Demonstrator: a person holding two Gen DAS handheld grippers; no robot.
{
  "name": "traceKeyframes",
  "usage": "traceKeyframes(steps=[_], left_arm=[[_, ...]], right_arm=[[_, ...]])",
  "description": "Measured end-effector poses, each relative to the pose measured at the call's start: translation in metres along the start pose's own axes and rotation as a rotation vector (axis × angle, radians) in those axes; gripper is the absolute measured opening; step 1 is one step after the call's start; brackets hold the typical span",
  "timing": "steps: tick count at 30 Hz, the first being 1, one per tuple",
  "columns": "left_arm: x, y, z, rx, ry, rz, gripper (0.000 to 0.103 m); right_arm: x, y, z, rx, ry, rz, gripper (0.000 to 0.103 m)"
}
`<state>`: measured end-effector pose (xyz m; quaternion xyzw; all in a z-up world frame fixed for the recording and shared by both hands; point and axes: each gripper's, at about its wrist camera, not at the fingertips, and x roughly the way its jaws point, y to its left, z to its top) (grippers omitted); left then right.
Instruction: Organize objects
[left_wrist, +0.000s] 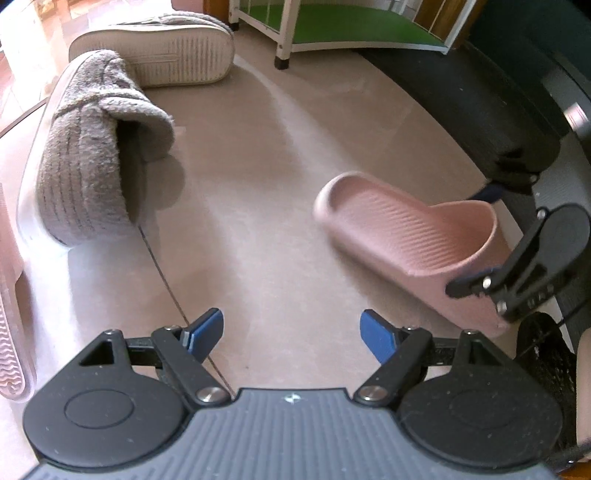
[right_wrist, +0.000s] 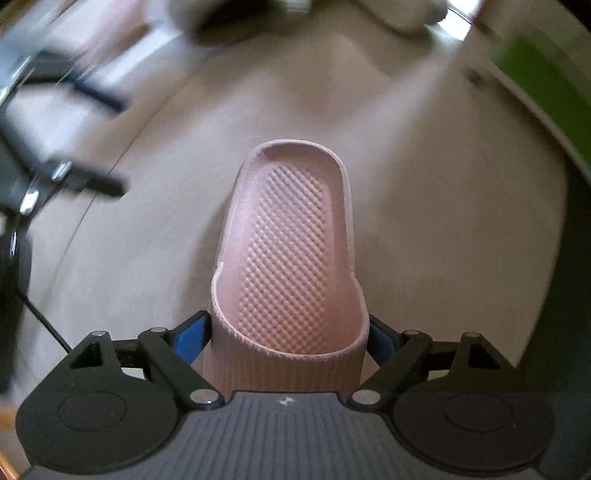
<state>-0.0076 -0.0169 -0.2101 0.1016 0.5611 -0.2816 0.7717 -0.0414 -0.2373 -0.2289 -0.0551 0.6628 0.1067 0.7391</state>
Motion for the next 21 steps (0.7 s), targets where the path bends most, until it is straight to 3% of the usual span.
traceKeyframes(steps=[3,6,10,16,21], left_arm=[[0.0,0.004,0.0,-0.014,0.0,0.002,0.081],[0.0,0.007,-0.001,-0.017,-0.002,0.01,0.081],[-0.001,0.012,-0.004,-0.03,0.002,0.022,0.081],[-0.002,0.026,-0.008,-0.098,0.005,0.046,0.081],[-0.011,0.05,-0.01,-0.172,-0.016,0.099,0.082]], right_arm=[[-0.001,-0.022,0.0,0.225,0.029,0.025,0.09],[-0.002,-0.035,0.001,0.356,0.022,0.008,0.09],[-0.006,-0.027,0.003,0.364,-0.011,-0.012,0.091],[0.008,-0.019,-0.004,0.408,0.026,0.072,0.101],[-0.008,-0.016,0.001,0.303,-0.015,0.046,0.102]])
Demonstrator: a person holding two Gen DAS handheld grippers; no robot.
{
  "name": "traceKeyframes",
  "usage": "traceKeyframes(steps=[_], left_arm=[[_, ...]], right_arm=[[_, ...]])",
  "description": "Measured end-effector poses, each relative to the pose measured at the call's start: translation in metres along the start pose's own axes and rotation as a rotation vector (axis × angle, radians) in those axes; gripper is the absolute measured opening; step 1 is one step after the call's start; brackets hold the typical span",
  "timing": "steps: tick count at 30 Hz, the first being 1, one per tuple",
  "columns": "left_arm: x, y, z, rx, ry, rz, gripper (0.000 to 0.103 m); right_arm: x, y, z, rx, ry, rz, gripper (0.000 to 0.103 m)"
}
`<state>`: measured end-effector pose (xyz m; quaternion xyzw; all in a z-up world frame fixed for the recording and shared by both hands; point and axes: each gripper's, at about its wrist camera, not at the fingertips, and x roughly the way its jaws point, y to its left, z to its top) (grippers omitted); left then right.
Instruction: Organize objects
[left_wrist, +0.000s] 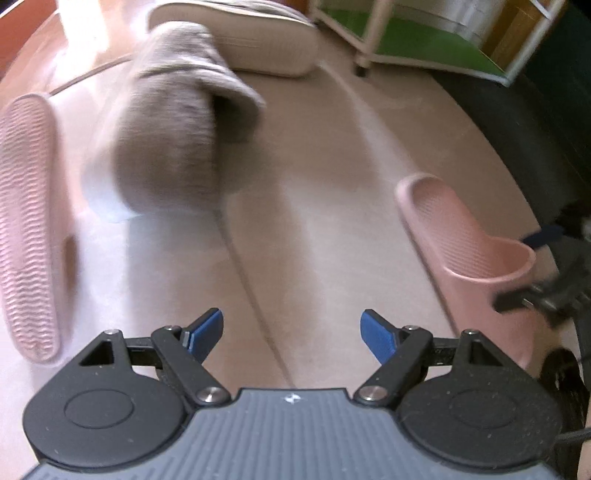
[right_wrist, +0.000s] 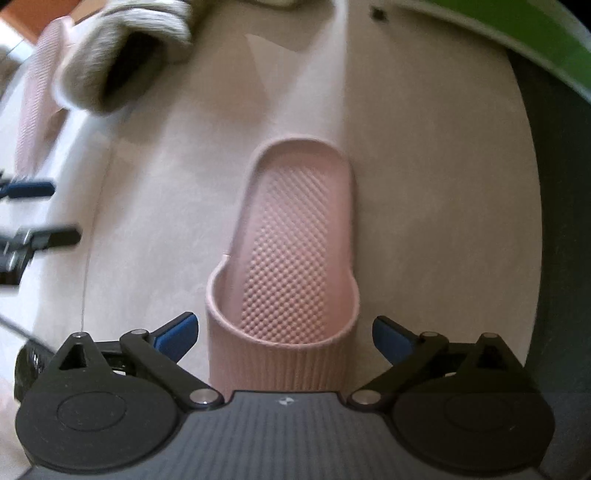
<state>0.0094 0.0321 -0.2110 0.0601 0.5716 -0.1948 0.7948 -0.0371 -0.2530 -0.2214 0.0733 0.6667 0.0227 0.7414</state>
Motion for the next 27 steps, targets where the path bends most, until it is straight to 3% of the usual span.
traceKeyframes(steps=[4,7,11,14,20,23,27], left_arm=[[-0.013,0.036,0.004,-0.079,-0.044,0.08,0.089],[-0.021,0.066,0.007,-0.131,-0.098,0.186,0.095],[-0.024,0.105,0.005,-0.167,-0.149,0.34,0.097],[-0.021,0.13,0.005,-0.177,-0.156,0.383,0.097],[-0.035,0.178,0.01,-0.25,-0.222,0.335,0.097],[-0.043,0.199,0.014,-0.269,-0.262,0.283,0.097],[-0.029,0.219,0.026,-0.293,-0.255,0.187,0.096]], right_arm=[[-0.009,0.02,0.01,-0.07,-0.031,0.047,0.103],[-0.015,0.031,0.016,-0.117,-0.045,0.093,0.103],[-0.03,0.037,0.017,-0.142,-0.09,0.102,0.103],[-0.03,0.042,0.023,-0.151,-0.112,0.081,0.103],[-0.034,0.038,0.031,-0.094,-0.118,0.078,0.103],[-0.024,0.044,0.034,-0.101,-0.098,0.08,0.103],[-0.017,0.054,0.033,-0.145,-0.075,0.082,0.103]])
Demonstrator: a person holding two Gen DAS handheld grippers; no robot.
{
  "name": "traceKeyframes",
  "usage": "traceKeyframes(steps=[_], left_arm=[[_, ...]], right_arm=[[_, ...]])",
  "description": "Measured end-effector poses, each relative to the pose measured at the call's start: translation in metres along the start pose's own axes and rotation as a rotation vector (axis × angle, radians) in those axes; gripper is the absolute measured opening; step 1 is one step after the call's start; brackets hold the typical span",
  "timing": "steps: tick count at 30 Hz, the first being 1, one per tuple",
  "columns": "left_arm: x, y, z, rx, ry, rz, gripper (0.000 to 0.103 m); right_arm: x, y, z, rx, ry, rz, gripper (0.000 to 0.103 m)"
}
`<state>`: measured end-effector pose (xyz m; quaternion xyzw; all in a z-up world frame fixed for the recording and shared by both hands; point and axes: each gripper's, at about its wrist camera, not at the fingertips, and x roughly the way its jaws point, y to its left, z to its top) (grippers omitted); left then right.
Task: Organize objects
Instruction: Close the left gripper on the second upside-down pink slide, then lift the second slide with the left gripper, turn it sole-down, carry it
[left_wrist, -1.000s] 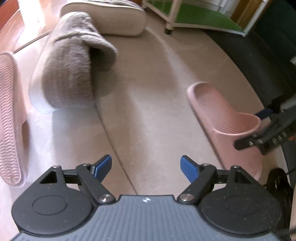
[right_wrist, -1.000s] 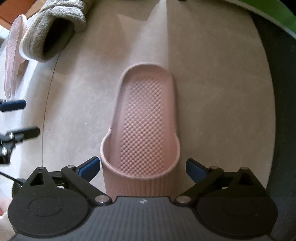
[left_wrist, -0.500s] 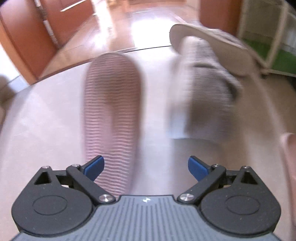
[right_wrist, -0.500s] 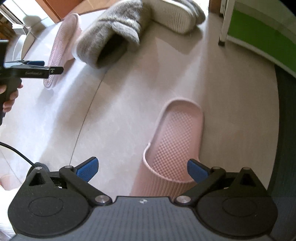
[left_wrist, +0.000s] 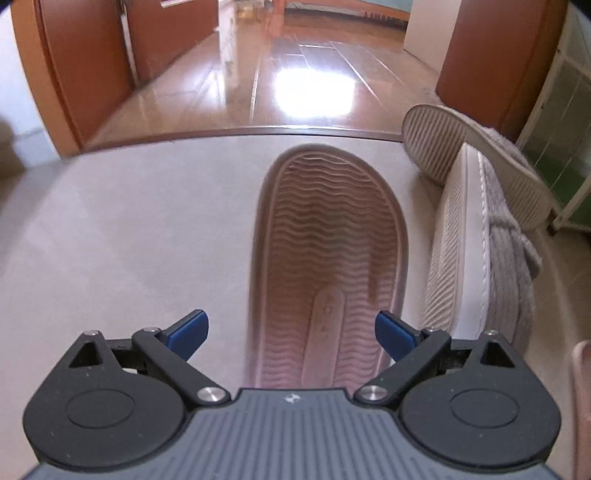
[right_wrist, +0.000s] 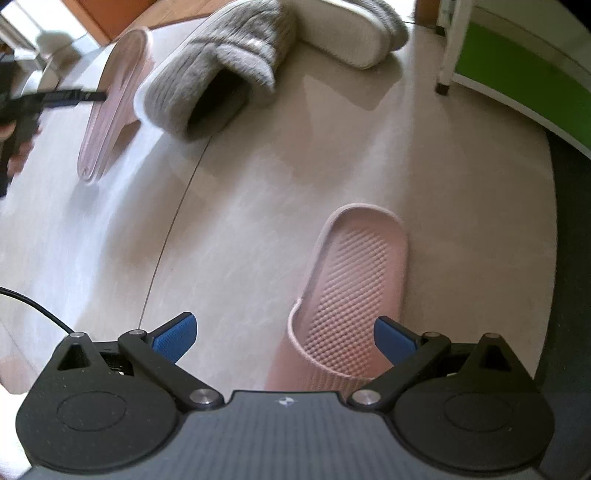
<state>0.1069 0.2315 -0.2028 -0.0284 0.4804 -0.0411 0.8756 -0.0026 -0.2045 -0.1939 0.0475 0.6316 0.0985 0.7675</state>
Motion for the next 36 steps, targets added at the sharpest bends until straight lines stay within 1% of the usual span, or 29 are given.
traceKeyframes(steps=[2,4,7,9,10,11,13,14,16,19,20,21,22,25,26,27,28,29,30,32,33,35,36], left_arm=[[0.01,0.005,0.002,-0.017,0.021,-0.071,0.096],[0.021,0.006,0.002,-0.004,0.05,-0.075,0.097],[0.03,0.008,0.0,-0.028,0.067,-0.123,0.097],[0.033,0.006,-0.004,-0.037,0.083,-0.156,0.094],[0.033,0.004,-0.007,-0.032,0.094,-0.16,0.092],[0.032,0.001,-0.009,-0.009,0.099,-0.163,0.09],[0.026,-0.003,-0.013,0.007,0.089,-0.151,0.077],[0.021,-0.005,-0.015,0.009,0.081,-0.147,0.074],[0.013,-0.008,-0.017,0.018,0.065,-0.141,0.062],[-0.004,-0.017,-0.02,0.034,0.033,-0.128,0.048],[-0.011,-0.021,-0.021,0.033,0.026,-0.125,0.046],[-0.012,-0.021,-0.014,0.046,0.025,-0.103,0.046],[-0.018,-0.027,-0.016,0.076,0.019,-0.068,0.044],[-0.031,-0.034,-0.017,0.114,0.007,-0.027,0.043],[-0.036,-0.035,-0.018,0.124,0.005,-0.002,0.042],[-0.04,-0.036,-0.018,0.128,0.008,0.016,0.033],[-0.047,-0.034,-0.021,0.116,0.011,0.014,0.023],[-0.053,-0.035,-0.023,0.109,0.02,0.019,0.021],[-0.056,-0.039,-0.026,0.128,0.035,0.036,0.02],[-0.065,-0.055,-0.039,0.228,0.032,0.088,0.02],[-0.067,-0.061,-0.044,0.259,0.036,0.088,0.02],[-0.073,-0.07,-0.052,0.276,0.061,0.045,0.026],[-0.074,-0.074,-0.054,0.272,0.059,0.024,0.033]], right_arm=[[0.003,0.003,0.0,-0.009,0.007,0.006,0.103],[0.01,0.004,0.001,-0.015,0.017,-0.004,0.103],[0.013,0.001,0.001,0.002,0.03,-0.013,0.103],[0.014,-0.002,0.001,0.017,0.037,-0.014,0.103],[0.014,-0.003,0.0,0.022,0.039,-0.016,0.103],[0.014,-0.005,-0.001,0.025,0.041,-0.016,0.103],[0.014,-0.006,-0.002,0.029,0.046,-0.016,0.103],[0.014,-0.006,-0.003,0.03,0.048,-0.015,0.103],[0.013,-0.007,-0.004,0.026,0.051,-0.013,0.103],[0.012,-0.007,-0.006,0.023,0.051,-0.023,0.103],[0.012,-0.008,-0.006,0.024,0.052,-0.025,0.103],[0.012,-0.008,-0.006,0.028,0.051,-0.026,0.103],[0.012,-0.009,-0.006,0.031,0.051,-0.026,0.103],[0.012,-0.009,-0.005,0.032,0.05,-0.032,0.103],[0.012,-0.009,-0.005,0.031,0.049,-0.032,0.103],[0.012,-0.01,-0.005,0.031,0.048,-0.032,0.103],[0.011,-0.01,-0.005,0.033,0.048,-0.032,0.103],[0.011,-0.01,-0.005,0.034,0.048,-0.031,0.103],[0.012,-0.01,-0.005,0.034,0.048,-0.031,0.103],[0.012,-0.01,-0.005,0.031,0.049,-0.033,0.103],[0.012,-0.01,-0.005,0.03,0.051,-0.037,0.103],[0.013,-0.011,-0.005,0.027,0.055,-0.036,0.103],[0.013,-0.011,-0.005,0.027,0.055,-0.037,0.103]])
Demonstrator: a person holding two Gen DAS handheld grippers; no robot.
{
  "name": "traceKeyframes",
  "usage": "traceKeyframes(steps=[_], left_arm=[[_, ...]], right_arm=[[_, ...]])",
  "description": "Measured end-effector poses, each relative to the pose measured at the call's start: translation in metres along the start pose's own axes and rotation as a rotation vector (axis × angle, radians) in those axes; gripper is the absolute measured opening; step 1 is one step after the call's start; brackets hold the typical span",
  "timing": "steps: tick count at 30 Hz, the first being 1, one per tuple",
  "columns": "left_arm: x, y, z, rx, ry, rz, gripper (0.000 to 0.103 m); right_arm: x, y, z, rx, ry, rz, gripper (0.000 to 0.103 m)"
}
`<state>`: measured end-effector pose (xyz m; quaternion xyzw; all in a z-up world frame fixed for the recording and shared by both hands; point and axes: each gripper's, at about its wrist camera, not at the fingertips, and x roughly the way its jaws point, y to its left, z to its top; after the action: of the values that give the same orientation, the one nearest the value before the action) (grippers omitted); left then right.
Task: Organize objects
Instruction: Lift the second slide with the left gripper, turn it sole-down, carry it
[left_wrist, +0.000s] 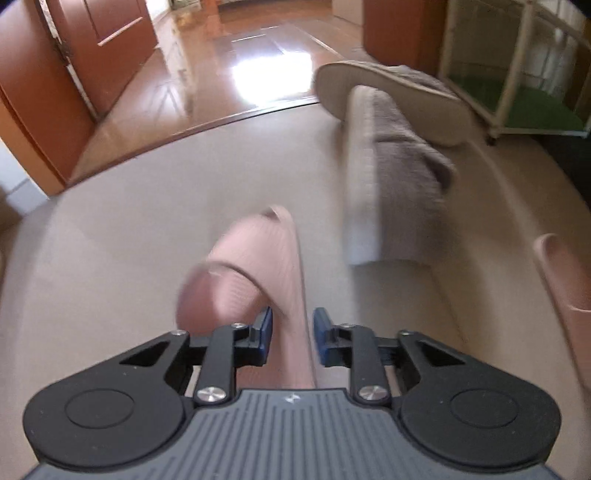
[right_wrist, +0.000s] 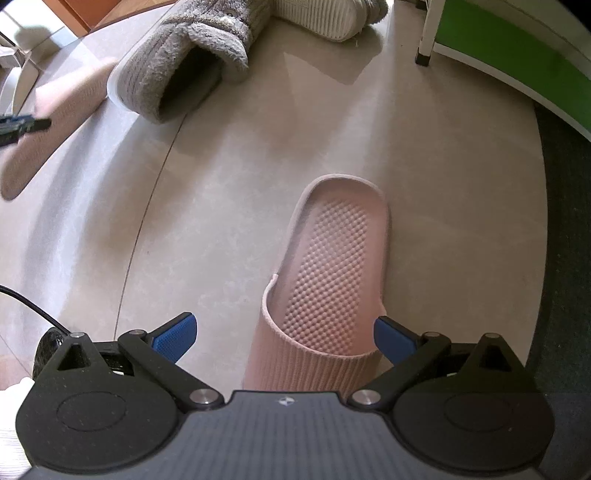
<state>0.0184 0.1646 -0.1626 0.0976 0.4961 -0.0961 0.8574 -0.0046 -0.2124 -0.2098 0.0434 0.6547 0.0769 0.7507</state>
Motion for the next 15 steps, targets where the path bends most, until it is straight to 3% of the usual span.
traceKeyframes(steps=[1,2,6,10,12,15], left_arm=[[-0.001,-0.002,0.0,-0.007,0.001,-0.025,0.043],[-0.001,-0.003,0.0,-0.028,0.015,-0.04,0.046],[-0.007,-0.001,0.003,-0.059,0.034,-0.048,0.048],[-0.005,0.009,-0.011,0.021,0.021,0.074,0.057],[0.007,0.02,-0.023,0.055,0.045,0.128,0.055],[0.036,0.039,-0.029,-0.008,0.118,0.122,0.054]], right_arm=[[0.0,0.0,0.0,-0.001,0.001,-0.002,0.103],[0.001,0.001,0.0,-0.003,0.002,-0.002,0.103],[0.0,0.001,0.0,-0.007,0.003,0.002,0.103],[-0.001,0.001,0.0,-0.009,0.002,0.007,0.103],[-0.002,0.0,-0.002,-0.011,0.0,0.014,0.103],[-0.004,0.002,-0.002,-0.027,-0.002,0.021,0.103]])
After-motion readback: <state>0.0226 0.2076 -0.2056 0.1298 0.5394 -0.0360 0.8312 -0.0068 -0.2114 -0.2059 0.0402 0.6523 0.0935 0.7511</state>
